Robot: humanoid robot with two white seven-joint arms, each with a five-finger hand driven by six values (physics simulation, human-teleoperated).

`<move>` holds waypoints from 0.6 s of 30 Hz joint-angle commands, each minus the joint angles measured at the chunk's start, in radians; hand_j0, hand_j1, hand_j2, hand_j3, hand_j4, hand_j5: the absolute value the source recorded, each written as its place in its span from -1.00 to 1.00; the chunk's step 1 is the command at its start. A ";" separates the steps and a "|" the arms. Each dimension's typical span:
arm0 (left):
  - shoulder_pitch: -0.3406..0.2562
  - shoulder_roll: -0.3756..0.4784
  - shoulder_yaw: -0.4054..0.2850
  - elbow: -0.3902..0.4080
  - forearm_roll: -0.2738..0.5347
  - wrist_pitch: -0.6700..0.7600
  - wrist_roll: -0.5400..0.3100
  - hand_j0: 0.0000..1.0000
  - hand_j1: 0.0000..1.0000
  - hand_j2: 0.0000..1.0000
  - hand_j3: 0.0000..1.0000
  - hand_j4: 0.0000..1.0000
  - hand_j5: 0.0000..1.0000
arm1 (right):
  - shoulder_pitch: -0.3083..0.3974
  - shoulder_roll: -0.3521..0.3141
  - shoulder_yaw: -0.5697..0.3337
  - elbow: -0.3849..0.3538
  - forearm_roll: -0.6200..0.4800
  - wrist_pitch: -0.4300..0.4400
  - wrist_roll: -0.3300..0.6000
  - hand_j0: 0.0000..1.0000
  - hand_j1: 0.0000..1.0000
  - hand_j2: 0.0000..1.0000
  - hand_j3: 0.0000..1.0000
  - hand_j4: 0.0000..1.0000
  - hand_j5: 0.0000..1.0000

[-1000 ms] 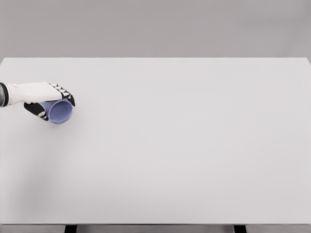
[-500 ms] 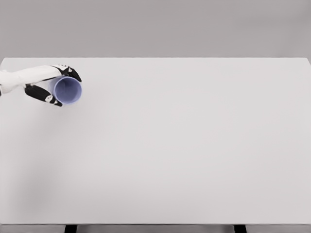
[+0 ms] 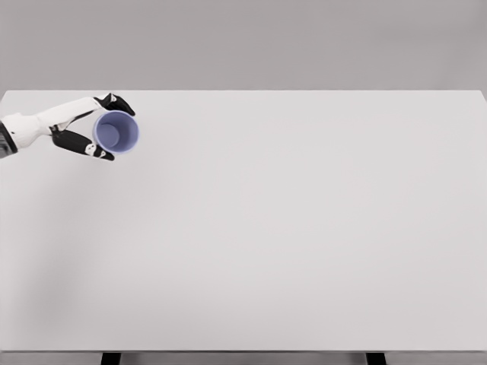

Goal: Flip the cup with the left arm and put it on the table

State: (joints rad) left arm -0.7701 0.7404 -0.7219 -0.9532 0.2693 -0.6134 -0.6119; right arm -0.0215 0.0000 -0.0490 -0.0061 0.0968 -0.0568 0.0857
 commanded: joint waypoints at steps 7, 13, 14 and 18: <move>0.029 -0.047 -0.004 0.031 0.122 0.003 0.001 -0.32 -0.32 -0.32 -0.32 -0.32 -0.32 | 0.000 0.000 0.000 0.000 0.000 0.000 0.000 1.00 1.00 1.00 1.00 1.00 1.00; 0.029 -0.078 -0.005 0.034 0.142 0.003 0.001 -0.31 -0.31 -0.31 -0.31 -0.31 -0.31 | 0.000 0.000 0.000 0.000 0.000 0.000 0.000 1.00 1.00 1.00 1.00 1.00 1.00; 0.029 -0.079 -0.007 0.036 0.171 0.003 0.001 -0.31 -0.31 -0.31 -0.31 -0.31 -0.31 | 0.000 0.000 0.000 0.000 0.000 0.000 0.000 1.00 1.00 1.00 1.00 1.00 1.00; 0.029 -0.085 -0.013 0.034 0.245 0.003 0.001 -0.29 -0.29 -0.29 -0.29 -0.29 -0.29 | 0.000 0.000 0.000 0.000 0.000 0.000 0.000 1.00 1.00 1.00 1.00 1.00 1.00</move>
State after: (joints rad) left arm -0.7409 0.6590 -0.7345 -0.9180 0.4715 -0.6124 -0.6120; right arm -0.0215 0.0000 -0.0490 -0.0061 0.0968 -0.0567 0.0857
